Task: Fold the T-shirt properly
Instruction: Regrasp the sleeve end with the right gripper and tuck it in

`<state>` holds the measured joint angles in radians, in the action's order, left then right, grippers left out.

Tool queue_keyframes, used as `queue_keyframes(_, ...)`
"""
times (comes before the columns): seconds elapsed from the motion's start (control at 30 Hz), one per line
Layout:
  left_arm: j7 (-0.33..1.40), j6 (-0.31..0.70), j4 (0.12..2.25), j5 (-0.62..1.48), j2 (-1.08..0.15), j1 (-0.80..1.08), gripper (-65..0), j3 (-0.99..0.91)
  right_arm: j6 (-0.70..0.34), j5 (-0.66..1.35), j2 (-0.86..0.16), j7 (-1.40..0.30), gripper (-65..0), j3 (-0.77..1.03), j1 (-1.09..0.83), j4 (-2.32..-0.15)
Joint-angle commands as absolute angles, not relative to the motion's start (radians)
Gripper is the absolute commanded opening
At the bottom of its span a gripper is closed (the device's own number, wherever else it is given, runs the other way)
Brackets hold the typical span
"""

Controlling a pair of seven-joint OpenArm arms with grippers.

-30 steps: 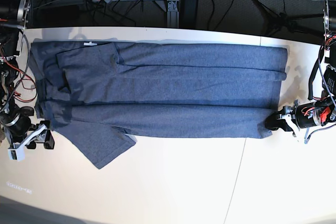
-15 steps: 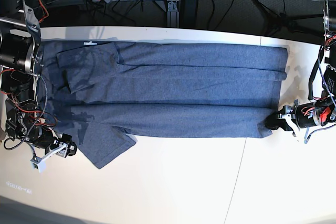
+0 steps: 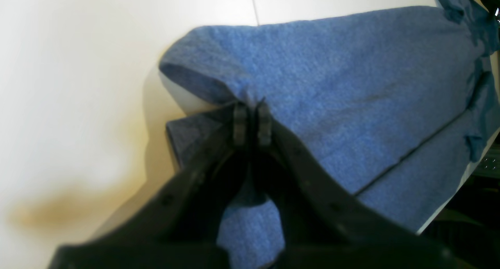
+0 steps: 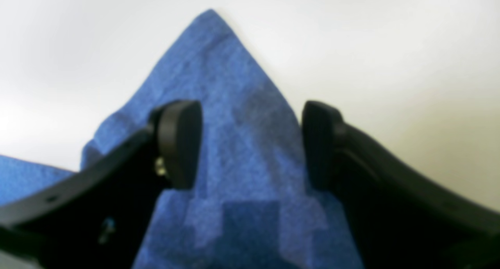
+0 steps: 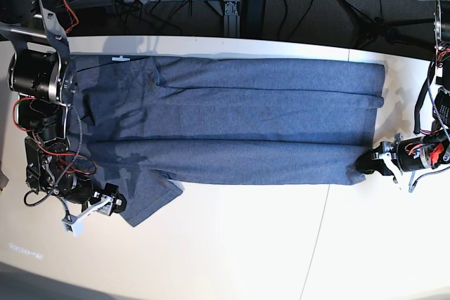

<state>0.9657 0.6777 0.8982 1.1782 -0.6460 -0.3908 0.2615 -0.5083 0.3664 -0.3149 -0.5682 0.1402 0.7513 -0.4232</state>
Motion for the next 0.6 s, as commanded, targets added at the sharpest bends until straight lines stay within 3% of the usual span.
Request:
queue_keyframes(0.0, 0.955, 0.698, 0.912, 1.193, -0.668, -0.416, -65.0, 0.254, -0.552, 0.363, -0.310, -0.592, -24.3, 0.142, 0.773, -0.427)
queue_keyframes(0.5, 0.954, 0.698, 0.912, 1.193, -0.668, -0.419, -65.0, 0.254, -0.554, 0.294, -0.238, -0.572, -24.3, 0.142, 0.772, -0.427)
queue_keyframes(0.53, 0.954, 0.698, 0.912, 1.193, -0.668, -0.420, -65.0, 0.254, -0.554, 0.287, -0.238, -0.572, -26.3, 0.142, 0.772, -0.427)
queue_keyframes(0.57, 0.954, 0.698, 0.912, 1.193, -0.668, -0.421, -65.0, 0.254, -0.554, 0.278, -0.239, -0.567, -32.2, 0.142, 0.772, -0.427)
